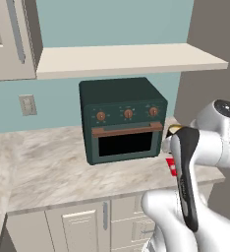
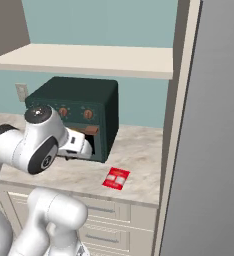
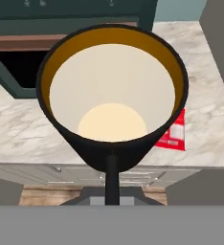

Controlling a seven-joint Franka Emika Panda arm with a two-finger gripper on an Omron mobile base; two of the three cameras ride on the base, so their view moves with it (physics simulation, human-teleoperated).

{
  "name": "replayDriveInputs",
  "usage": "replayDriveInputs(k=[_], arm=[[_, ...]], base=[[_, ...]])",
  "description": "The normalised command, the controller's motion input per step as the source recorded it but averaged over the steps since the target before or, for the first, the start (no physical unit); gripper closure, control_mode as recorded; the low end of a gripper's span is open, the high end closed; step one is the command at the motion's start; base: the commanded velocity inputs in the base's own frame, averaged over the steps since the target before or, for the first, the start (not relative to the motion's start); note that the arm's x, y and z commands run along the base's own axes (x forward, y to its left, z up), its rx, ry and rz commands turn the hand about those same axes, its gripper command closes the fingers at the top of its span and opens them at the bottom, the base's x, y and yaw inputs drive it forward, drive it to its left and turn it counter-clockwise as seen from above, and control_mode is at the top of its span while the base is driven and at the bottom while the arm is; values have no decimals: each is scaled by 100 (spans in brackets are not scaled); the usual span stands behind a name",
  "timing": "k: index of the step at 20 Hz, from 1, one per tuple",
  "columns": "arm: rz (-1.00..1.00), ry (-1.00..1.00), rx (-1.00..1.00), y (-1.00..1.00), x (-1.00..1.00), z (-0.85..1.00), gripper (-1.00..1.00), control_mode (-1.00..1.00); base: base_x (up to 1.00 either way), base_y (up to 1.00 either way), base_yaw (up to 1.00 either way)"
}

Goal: Pick the mug from the counter and place it inside the microwave. Then close the microwave.

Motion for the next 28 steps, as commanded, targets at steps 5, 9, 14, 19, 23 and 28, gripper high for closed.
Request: replayDriveInputs(k=[5, 9, 14, 19, 23, 28], arm=[[2, 0, -5, 64, -3, 7, 100, -100], [0, -3, -2, 46, 0, 9, 100, -100], [0, -3, 0, 13, 0, 18, 100, -100], [0, -2, 0, 0, 0, 4, 100, -100], [0, 0, 0, 0, 0, 0, 100, -100], [0, 0, 0, 0, 0, 0, 100, -100]], base=[[0, 0, 0], [0, 0, 0], [0, 0, 0], [0, 0, 0], [0, 0, 0], [0, 0, 0]])
